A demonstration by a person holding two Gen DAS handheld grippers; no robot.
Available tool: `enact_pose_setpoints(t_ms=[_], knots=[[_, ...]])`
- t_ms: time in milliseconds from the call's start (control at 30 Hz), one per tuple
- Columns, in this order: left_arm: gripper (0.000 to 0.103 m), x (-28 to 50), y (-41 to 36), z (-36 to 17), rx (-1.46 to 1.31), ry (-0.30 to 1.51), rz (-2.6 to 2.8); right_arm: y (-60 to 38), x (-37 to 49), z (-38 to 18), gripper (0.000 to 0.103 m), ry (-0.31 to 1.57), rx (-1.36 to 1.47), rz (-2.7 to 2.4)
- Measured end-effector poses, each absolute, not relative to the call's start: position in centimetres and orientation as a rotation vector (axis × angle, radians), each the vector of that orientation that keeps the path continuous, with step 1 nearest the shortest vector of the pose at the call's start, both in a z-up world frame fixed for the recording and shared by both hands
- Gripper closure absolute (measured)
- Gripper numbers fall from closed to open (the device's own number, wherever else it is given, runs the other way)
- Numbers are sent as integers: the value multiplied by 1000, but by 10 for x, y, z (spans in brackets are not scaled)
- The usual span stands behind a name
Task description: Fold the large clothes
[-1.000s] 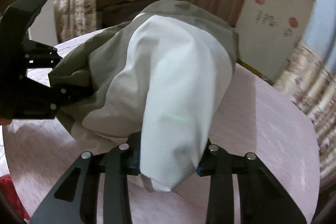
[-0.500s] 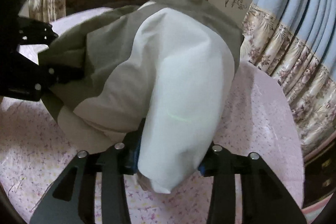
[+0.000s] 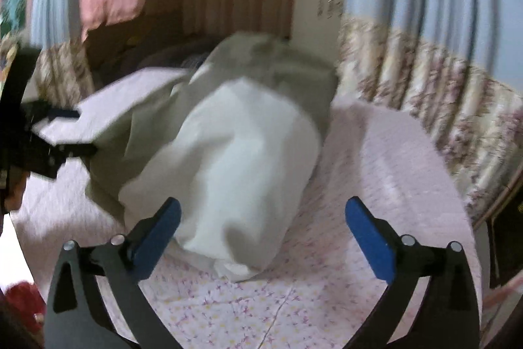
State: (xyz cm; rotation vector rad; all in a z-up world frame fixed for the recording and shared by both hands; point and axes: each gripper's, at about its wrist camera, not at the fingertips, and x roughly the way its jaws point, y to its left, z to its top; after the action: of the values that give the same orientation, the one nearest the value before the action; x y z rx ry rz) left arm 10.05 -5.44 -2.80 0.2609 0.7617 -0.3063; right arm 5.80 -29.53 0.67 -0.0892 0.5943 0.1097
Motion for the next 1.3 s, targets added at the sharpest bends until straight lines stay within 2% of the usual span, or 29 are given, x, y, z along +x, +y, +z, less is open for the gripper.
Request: enact_pose_setpoints(t_ms=[167,333,800,1300], knots=[[3,72,-50,5,340,604,-124,-282,50,29,2,539,-122,-28],[3,51,-23,37,238,513,-54,-284,49,38,2,500,-39,-6],[3,34,10,77,-17,539,-31,-248,24,84,2,583,68,-109],[3,-5,-2,81,55,517,41,-231,-4,94,2,562,85,-156]])
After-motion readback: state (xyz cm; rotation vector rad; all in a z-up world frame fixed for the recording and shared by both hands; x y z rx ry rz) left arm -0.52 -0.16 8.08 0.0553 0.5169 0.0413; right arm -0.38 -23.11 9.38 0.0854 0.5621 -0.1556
